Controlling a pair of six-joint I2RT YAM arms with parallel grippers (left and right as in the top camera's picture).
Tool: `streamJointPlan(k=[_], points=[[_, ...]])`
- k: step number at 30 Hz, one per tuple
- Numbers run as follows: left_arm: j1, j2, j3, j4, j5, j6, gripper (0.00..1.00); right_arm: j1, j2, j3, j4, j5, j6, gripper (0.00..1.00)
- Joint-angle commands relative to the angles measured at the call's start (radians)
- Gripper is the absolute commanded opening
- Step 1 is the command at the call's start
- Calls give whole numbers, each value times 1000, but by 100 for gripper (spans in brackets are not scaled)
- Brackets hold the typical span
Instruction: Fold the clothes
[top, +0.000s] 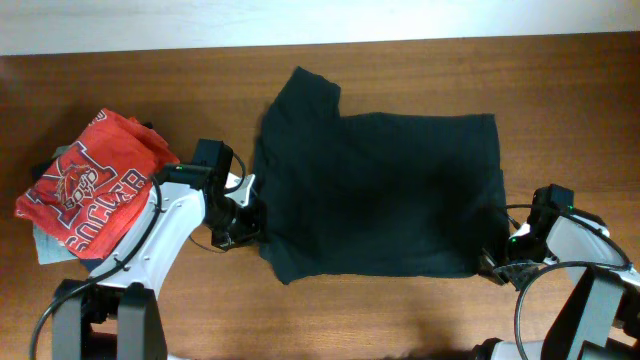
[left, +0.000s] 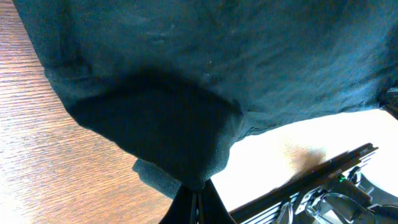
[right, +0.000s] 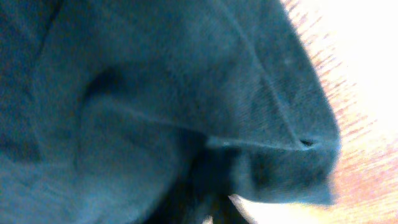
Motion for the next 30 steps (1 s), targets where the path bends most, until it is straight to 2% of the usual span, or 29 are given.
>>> streamJointPlan(k=[1,15,30], points=[[-1,-22,16,-2,-7,27,1,-6,4,8,-16,-6,-19,4],[-1,-64,50,-73,-19,61,1,-5,-6,204,-311,-13,-118,4],[-1,-75,164,-89,-110,97,1,-5,-5,276,-292,-13,-144,4]])
